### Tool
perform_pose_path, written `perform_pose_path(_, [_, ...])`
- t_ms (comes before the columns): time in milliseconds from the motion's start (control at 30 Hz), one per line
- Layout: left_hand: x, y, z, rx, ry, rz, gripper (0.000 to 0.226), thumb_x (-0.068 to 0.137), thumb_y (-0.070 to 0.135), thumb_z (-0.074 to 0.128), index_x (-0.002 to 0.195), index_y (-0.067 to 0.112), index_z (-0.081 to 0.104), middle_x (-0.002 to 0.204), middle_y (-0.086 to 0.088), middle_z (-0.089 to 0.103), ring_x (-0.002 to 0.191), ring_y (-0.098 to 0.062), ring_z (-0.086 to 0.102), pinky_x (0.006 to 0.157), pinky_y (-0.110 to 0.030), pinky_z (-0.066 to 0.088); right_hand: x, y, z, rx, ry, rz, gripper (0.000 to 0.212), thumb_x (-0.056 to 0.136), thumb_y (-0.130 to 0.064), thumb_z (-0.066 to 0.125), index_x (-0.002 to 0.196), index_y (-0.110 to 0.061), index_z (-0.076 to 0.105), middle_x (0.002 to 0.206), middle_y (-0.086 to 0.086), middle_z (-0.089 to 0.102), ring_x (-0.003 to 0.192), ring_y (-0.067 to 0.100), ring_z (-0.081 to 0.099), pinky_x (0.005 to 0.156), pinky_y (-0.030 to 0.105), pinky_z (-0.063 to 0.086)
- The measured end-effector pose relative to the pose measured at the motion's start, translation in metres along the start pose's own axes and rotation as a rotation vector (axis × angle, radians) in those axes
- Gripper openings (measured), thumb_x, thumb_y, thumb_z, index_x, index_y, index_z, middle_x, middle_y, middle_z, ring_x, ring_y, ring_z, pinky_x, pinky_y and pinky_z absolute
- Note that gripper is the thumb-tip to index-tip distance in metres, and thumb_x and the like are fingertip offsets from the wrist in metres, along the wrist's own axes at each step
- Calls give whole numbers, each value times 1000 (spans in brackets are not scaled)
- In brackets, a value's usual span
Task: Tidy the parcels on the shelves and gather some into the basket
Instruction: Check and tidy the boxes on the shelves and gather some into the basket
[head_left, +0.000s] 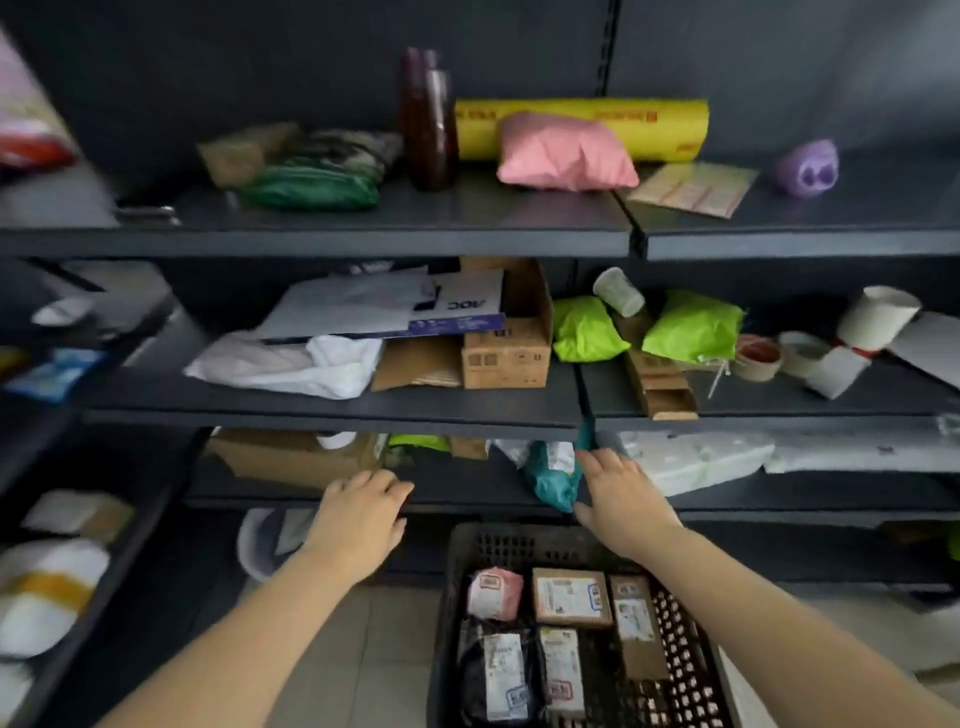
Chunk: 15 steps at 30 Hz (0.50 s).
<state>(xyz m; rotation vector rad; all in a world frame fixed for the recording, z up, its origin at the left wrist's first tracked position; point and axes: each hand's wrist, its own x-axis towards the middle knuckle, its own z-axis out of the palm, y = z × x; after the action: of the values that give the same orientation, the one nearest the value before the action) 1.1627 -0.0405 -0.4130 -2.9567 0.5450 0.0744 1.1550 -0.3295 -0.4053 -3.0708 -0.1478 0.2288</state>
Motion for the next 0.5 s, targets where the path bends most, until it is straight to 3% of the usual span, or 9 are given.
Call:
perform_pose_path(167, [-86,-43,-66,67,137,-259,47,94,40,45,139,27,41,136,4,46,128,-18,40,99,-37,36,-5,-59,-58,-67,32,-239,72,93,-41,51,151,-15,15,148,6,30,138,26,27,112,36,25])
perform_pose_path(500, [-330,-51,-138,148,174,-758,47,94,39,46,139,27,39,138,4,44,128,-19,40,99,-36,35,-91,-227,-128,-67,238,-793,67,92,-41,51,147,-15,23,142,6,39,129,26,39,106,35,34])
